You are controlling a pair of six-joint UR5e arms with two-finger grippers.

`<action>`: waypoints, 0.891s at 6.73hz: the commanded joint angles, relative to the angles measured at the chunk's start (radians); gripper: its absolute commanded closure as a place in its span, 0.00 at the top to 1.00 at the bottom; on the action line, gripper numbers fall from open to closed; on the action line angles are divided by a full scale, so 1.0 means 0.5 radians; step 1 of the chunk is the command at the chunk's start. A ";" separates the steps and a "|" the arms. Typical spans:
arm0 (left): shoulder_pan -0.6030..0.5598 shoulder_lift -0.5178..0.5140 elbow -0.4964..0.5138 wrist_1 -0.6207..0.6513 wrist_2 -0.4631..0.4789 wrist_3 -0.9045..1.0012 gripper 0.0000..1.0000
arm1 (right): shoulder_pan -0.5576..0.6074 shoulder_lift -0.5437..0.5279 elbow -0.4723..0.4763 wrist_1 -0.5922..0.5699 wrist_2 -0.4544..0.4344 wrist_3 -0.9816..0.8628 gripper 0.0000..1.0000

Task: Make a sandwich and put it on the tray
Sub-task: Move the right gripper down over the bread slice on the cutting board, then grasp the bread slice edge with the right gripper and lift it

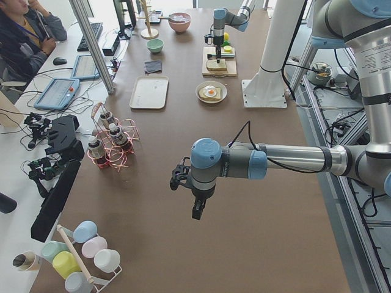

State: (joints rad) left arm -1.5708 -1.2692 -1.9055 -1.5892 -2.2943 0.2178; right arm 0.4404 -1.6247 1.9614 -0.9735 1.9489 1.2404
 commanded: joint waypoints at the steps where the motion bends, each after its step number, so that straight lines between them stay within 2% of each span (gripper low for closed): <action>1: 0.000 -0.002 -0.005 0.000 -0.001 0.000 0.98 | 0.000 0.016 0.010 0.002 0.002 0.001 0.00; 3: 0.000 -0.002 -0.002 0.000 0.002 0.000 0.98 | 0.024 0.034 0.029 0.002 0.017 0.083 0.00; 4: 0.000 0.001 0.001 0.000 -0.001 0.000 0.98 | 0.052 0.031 0.123 -0.001 0.047 0.087 0.00; 6: 0.000 0.001 0.010 0.000 0.002 0.000 0.98 | 0.089 0.156 0.155 0.002 0.103 0.120 0.00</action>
State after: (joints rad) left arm -1.5708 -1.2688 -1.9035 -1.5892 -2.2943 0.2178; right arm 0.4746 -1.5837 2.0293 -0.9735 1.9873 1.2877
